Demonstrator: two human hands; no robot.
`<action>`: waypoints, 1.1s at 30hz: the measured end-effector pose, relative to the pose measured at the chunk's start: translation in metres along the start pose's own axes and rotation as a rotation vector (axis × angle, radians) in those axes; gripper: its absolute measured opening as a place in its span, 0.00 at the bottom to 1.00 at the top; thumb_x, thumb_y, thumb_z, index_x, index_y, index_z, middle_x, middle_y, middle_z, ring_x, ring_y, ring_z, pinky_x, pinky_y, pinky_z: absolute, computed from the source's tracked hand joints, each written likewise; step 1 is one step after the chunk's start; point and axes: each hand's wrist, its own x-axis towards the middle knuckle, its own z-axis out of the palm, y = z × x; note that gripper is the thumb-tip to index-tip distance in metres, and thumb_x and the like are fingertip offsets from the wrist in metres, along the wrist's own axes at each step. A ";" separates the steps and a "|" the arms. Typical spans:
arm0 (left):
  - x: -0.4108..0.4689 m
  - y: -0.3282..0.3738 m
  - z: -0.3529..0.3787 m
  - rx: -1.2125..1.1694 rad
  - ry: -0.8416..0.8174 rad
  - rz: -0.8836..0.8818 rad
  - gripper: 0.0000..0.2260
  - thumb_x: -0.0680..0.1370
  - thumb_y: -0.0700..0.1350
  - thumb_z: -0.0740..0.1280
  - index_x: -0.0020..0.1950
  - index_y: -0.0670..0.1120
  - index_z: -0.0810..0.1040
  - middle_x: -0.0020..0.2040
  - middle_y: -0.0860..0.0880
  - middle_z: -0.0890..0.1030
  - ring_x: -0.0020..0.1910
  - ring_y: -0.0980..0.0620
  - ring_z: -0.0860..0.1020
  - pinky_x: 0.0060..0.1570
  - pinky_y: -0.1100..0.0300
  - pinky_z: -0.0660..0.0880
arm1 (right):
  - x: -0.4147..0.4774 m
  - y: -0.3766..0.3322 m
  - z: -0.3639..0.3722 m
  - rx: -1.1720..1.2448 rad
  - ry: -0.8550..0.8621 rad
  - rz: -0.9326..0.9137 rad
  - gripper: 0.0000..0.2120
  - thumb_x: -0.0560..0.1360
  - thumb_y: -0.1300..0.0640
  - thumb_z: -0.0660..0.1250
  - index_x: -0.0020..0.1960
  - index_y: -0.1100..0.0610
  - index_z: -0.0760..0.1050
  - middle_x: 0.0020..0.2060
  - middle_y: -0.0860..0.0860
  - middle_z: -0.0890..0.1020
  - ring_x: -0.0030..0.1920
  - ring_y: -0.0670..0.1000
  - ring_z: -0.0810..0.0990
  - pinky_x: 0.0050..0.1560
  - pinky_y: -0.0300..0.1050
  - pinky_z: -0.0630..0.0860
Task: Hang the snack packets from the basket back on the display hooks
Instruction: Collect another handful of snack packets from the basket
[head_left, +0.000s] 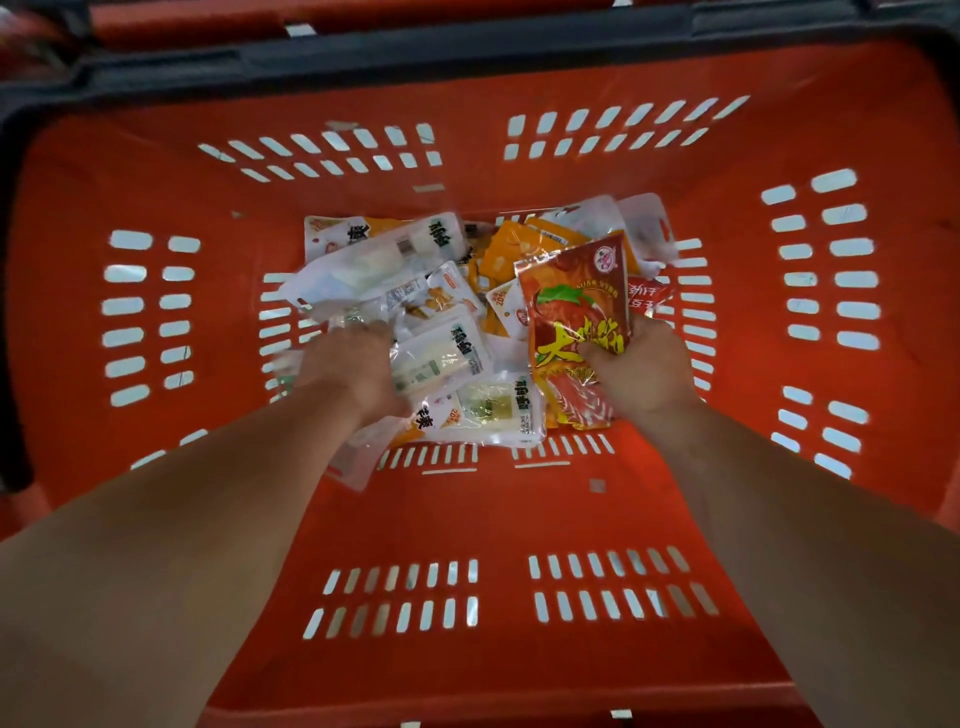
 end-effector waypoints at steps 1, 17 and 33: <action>-0.003 0.002 0.000 -0.056 -0.020 0.007 0.37 0.65 0.61 0.82 0.68 0.47 0.73 0.62 0.46 0.80 0.60 0.44 0.80 0.57 0.49 0.78 | -0.001 0.000 -0.001 0.009 0.012 0.015 0.14 0.78 0.55 0.74 0.62 0.59 0.81 0.55 0.56 0.86 0.55 0.59 0.84 0.51 0.43 0.75; -0.015 0.053 0.021 -0.185 -0.084 0.287 0.36 0.72 0.51 0.79 0.76 0.54 0.67 0.72 0.48 0.77 0.67 0.44 0.77 0.64 0.47 0.76 | -0.011 0.003 -0.032 0.012 0.104 0.177 0.16 0.77 0.52 0.75 0.61 0.58 0.80 0.56 0.57 0.85 0.56 0.61 0.84 0.51 0.46 0.78; -0.006 0.066 0.035 0.066 -0.027 0.270 0.31 0.72 0.60 0.77 0.71 0.52 0.74 0.68 0.49 0.75 0.69 0.43 0.68 0.70 0.44 0.65 | -0.007 0.011 -0.026 0.031 0.060 0.135 0.16 0.77 0.54 0.75 0.61 0.60 0.79 0.55 0.56 0.84 0.54 0.59 0.83 0.49 0.44 0.76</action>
